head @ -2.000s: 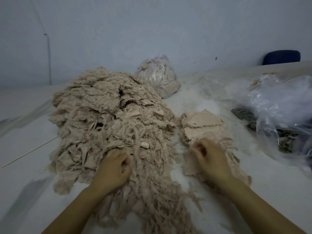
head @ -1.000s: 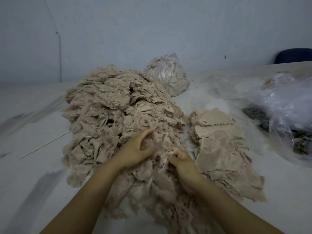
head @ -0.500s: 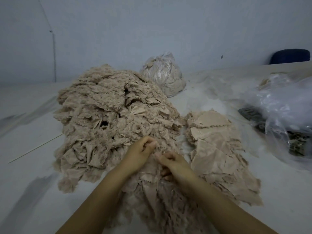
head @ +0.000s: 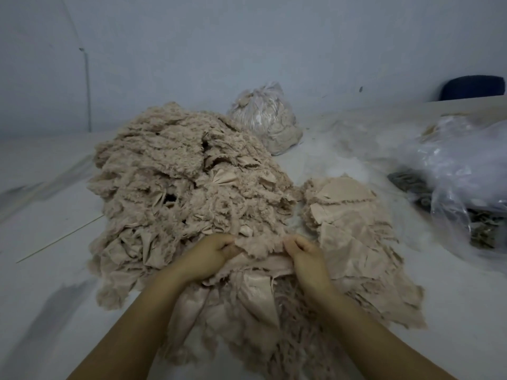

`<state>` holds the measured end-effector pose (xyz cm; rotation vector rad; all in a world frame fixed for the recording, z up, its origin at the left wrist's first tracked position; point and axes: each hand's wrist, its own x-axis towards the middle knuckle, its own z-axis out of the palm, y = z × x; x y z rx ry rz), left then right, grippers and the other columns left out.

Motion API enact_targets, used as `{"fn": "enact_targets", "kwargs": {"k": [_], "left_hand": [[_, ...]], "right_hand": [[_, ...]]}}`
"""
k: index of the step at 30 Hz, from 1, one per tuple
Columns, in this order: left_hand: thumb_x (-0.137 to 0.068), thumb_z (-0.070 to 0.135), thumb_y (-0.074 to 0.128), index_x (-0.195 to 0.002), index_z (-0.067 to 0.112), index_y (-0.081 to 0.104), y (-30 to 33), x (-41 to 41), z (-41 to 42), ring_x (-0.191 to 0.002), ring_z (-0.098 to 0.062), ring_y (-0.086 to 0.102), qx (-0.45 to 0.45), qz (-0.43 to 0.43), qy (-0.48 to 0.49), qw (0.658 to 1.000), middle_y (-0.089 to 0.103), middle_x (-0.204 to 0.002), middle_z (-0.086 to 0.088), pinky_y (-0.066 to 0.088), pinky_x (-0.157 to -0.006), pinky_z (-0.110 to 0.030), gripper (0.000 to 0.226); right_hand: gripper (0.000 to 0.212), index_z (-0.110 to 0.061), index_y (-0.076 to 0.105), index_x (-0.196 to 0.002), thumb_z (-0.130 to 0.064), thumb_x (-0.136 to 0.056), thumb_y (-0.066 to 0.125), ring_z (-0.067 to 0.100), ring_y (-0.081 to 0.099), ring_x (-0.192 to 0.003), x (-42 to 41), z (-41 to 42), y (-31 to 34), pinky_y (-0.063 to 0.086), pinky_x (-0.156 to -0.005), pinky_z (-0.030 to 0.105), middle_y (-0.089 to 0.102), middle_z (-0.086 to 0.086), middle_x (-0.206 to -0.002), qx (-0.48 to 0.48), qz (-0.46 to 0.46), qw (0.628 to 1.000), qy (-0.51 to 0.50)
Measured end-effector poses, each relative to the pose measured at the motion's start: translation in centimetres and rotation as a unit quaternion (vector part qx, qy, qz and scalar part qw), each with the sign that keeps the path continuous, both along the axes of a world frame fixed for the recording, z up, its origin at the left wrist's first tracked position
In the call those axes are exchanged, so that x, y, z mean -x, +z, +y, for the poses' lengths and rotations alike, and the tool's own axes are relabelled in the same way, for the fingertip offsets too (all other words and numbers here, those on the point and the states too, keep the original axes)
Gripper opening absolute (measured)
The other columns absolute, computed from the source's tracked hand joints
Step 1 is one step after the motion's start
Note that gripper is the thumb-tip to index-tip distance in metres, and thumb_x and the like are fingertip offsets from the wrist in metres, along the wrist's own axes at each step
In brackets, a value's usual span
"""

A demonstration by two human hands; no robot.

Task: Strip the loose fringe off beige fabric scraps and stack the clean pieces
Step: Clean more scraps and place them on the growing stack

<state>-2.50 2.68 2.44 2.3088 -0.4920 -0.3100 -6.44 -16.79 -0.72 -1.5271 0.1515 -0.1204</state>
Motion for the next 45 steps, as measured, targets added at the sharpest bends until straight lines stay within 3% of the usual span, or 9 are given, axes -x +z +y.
{"fn": "enact_targets", "kwargs": {"k": [4,8,11,16,23,29,31,35,45], "left_hand": [[-0.098,0.016,0.048,-0.063,0.018,0.048,0.3,0.2,-1.6,-0.054,0.002,0.039,0.044,-0.04,-0.013,0.998,0.044,-0.063,0.007,0.032,-0.054,-0.015,0.035],[-0.099,0.02,0.046,-0.064,0.018,0.049,0.0,0.2,-2.1,-0.056,-0.003,0.04,0.066,-0.035,-0.03,0.997,0.044,-0.06,0.01,0.034,-0.057,-0.023,0.034],[-0.099,0.024,0.046,-0.06,0.021,0.041,-0.5,0.0,-1.5,-0.053,-0.002,0.037,0.048,-0.072,-0.005,0.996,0.04,-0.054,0.013,0.03,-0.054,-0.02,0.039],[-0.099,0.026,0.045,-0.063,0.015,0.045,-1.3,-0.3,-0.4,-0.055,-0.008,0.041,0.06,-0.088,0.077,0.991,0.044,-0.059,0.002,0.032,-0.057,-0.023,0.038],[-0.098,0.015,0.048,-0.062,0.017,0.052,-0.6,1.0,-3.1,-0.044,0.002,0.042,0.138,-0.052,-0.014,0.989,0.052,-0.049,0.014,0.033,-0.051,-0.01,0.036],[-0.092,0.012,0.058,-0.075,0.02,0.064,-1.3,1.7,-3.6,-0.062,-0.002,0.056,0.177,-0.022,-0.042,0.983,0.062,-0.061,0.013,0.044,-0.067,-0.017,0.02],[-0.09,0.022,0.061,-0.07,0.02,0.063,-1.5,1.8,-3.1,-0.055,-0.002,0.053,0.179,0.001,-0.015,0.984,0.06,-0.057,0.01,0.043,-0.06,-0.017,0.02],[-0.083,0.053,0.051,-0.065,0.015,0.068,-1.2,2.2,-3.0,-0.049,0.0,0.052,0.077,0.076,-0.047,0.993,0.061,-0.05,0.012,0.043,-0.061,-0.015,0.045],[-0.09,0.028,0.062,-0.046,0.021,0.051,-1.1,2.4,-4.6,-0.039,0.001,0.04,0.053,0.038,-0.04,0.997,0.046,-0.038,0.012,0.033,-0.052,-0.011,0.046]], "right_hand": [[0.055,-0.019,0.061,-0.104,-0.058,-0.066,0.069,0.007,0.063,-0.088,0.1,0.1,0.4,0.049,-0.074,0.02,0.065,-0.008,-0.096,0.006,0.025,0.991,0.133],[0.014,-0.012,0.06,-0.077,-0.017,-0.088,0.068,0.008,0.054,-0.058,-0.1,0.3,0.4,0.044,-0.054,0.02,0.059,-0.008,-0.062,0.029,0.001,0.99,0.135],[0.026,-0.001,0.06,-0.081,-0.009,-0.099,0.045,0.016,0.049,-0.06,-0.7,0.3,0.3,0.04,-0.055,0.026,0.06,0.009,-0.068,-0.016,0.024,0.999,0.02],[0.036,-0.018,0.043,-0.067,-0.021,-0.102,0.041,0.007,0.029,-0.039,-1.0,-0.8,0.2,0.024,-0.035,0.018,0.037,-0.005,-0.048,-0.113,0.061,0.991,-0.029],[0.06,-0.005,0.066,-0.09,-0.063,-0.08,0.053,0.015,0.068,-0.064,-0.5,0.1,1.0,0.053,-0.057,0.029,0.071,0.004,-0.071,-0.137,0.102,0.977,0.126],[0.015,0.004,0.059,-0.104,-0.003,-0.091,0.056,0.025,0.067,-0.068,-0.7,0.1,1.0,0.058,-0.061,0.035,0.068,0.019,-0.084,-0.216,0.149,0.964,0.054],[0.02,-0.001,0.054,-0.113,-0.005,-0.093,0.055,0.023,0.065,-0.077,-1.1,-0.5,1.0,0.058,-0.072,0.037,0.065,0.017,-0.096,-0.21,0.085,0.973,-0.049],[0.017,0.0,0.055,-0.11,0.002,-0.094,0.051,0.011,0.067,-0.062,-1.0,-0.8,1.4,0.055,-0.055,0.023,0.067,0.006,-0.077,-0.316,0.035,0.947,-0.035],[0.021,-0.008,0.052,-0.079,-0.01,-0.099,0.045,0.014,0.051,-0.066,-0.3,-0.4,1.6,0.05,-0.061,0.025,0.052,0.005,-0.071,-0.337,0.013,0.937,-0.096]]}}
